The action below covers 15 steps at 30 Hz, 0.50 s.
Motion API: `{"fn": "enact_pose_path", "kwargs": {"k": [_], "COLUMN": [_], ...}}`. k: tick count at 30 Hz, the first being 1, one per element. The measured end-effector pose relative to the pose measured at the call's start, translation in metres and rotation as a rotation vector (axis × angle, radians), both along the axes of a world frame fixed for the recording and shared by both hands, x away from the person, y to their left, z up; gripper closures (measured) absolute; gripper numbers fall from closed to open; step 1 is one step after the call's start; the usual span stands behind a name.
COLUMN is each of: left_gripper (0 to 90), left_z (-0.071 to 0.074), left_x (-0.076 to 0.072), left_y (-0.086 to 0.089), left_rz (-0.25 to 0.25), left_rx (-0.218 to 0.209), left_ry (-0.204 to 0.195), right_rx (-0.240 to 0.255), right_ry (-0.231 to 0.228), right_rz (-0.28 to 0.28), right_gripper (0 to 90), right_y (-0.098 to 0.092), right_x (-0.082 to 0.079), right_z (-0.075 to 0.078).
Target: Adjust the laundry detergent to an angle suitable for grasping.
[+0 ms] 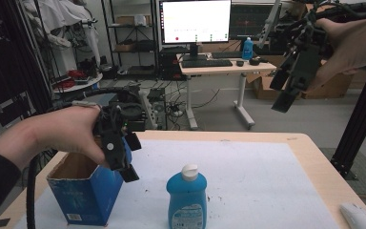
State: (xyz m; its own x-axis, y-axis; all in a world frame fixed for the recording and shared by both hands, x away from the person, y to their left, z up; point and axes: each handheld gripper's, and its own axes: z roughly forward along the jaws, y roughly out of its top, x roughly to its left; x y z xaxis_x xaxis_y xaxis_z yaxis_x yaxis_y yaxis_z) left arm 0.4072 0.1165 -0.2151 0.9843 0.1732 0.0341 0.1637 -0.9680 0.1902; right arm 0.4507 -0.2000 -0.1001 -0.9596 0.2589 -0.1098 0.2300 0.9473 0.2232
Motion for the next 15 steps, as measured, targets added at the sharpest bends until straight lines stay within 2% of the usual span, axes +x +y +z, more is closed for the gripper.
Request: {"fn": "enact_pose_path", "kwargs": {"k": [3, 12, 15], "left_gripper": [8.2, 7.6, 7.5], "left_z": [-0.001, -0.0001, -0.0003], "left_x": [-0.0006, 0.0013, 0.0009], "left_y": [-0.0014, -0.0031, -0.0034], "left_rz": [0.007, 0.006, 0.014], "left_rx": [-0.007, 0.006, -0.005], "left_ry": [-0.002, 0.0, -0.002], "right_rx": [0.002, 0.005, 0.005], "right_ry": [0.001, 0.004, 0.006], "right_rz": [-0.004, -0.006, -0.007], "right_gripper": [14.8, 15.0, 15.2], "right_y": [-0.0009, -0.0021, -0.0032], "right_x": [-0.0004, 0.0005, -0.0003], "right_z": [-0.0005, -0.0012, -0.0014]}}
